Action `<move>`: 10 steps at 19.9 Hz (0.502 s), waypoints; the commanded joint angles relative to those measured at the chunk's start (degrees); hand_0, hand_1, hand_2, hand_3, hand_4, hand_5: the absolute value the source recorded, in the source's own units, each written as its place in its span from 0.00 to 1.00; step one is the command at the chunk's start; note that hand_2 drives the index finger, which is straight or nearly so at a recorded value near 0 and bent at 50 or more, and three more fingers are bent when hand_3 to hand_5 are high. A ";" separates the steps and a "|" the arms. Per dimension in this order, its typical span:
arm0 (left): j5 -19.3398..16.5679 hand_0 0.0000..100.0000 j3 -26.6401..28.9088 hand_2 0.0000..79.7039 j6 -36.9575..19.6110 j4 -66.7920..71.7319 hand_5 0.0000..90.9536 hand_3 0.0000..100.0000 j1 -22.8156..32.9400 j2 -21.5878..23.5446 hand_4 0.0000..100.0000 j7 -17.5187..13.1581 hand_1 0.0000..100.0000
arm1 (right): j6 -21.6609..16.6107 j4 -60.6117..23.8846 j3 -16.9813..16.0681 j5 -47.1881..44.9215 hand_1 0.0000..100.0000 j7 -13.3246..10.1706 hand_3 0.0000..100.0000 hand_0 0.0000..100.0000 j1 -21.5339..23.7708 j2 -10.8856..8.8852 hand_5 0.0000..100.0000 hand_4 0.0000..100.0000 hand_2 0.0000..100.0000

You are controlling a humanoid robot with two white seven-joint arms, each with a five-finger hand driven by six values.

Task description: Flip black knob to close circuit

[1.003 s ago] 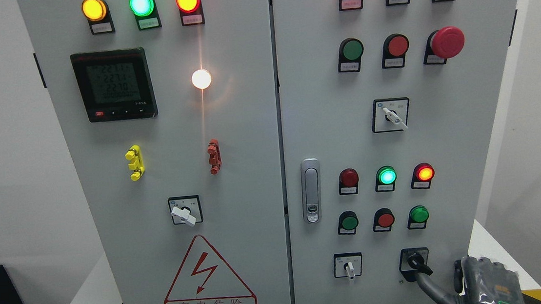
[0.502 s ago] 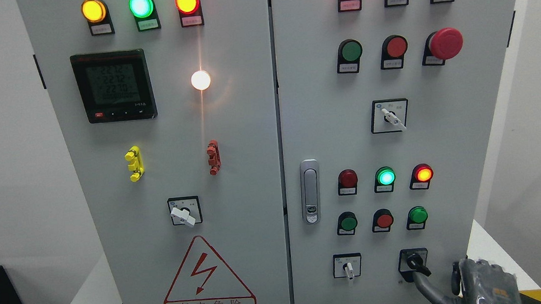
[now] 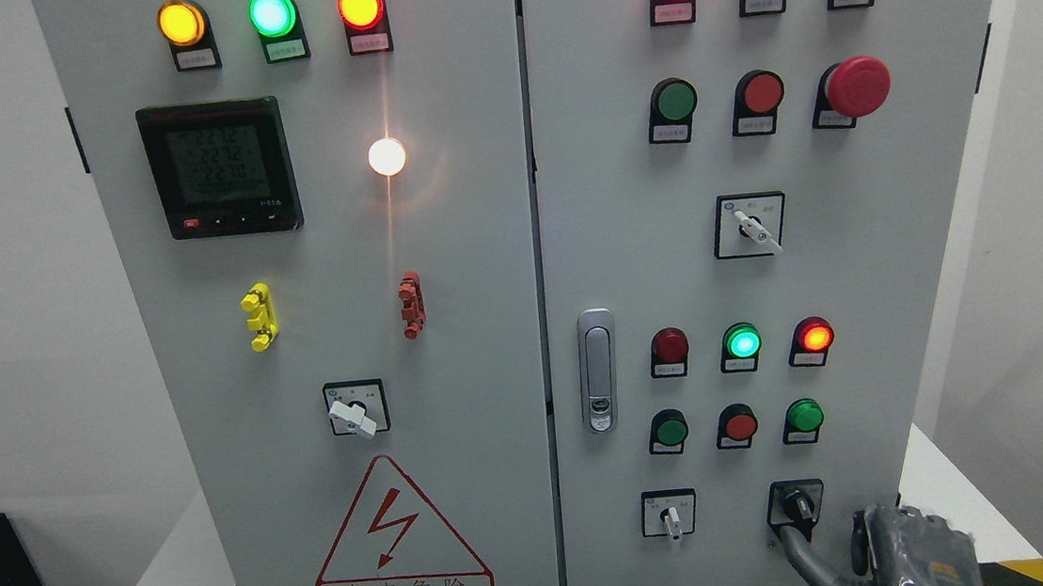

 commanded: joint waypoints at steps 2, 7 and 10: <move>0.00 0.12 0.00 0.00 0.04 -1.67 0.00 0.00 1.32 0.00 0.00 -0.01 0.56 | -0.39 -0.62 3.30 -0.01 0.00 -0.48 1.00 0.00 0.46 0.41 1.00 0.99 0.89; 0.00 0.12 0.00 0.00 0.04 -1.67 0.00 0.00 1.32 0.00 0.00 -0.01 0.56 | -0.39 -4.31 3.31 -0.19 0.00 -0.48 1.00 0.00 2.91 0.68 1.00 0.99 0.88; 0.00 0.12 0.00 0.00 0.04 -1.67 0.00 0.00 1.32 0.00 0.00 -0.01 0.56 | -0.39 -7.03 3.30 -1.41 0.00 -0.57 1.00 0.00 5.02 1.46 1.00 0.98 0.87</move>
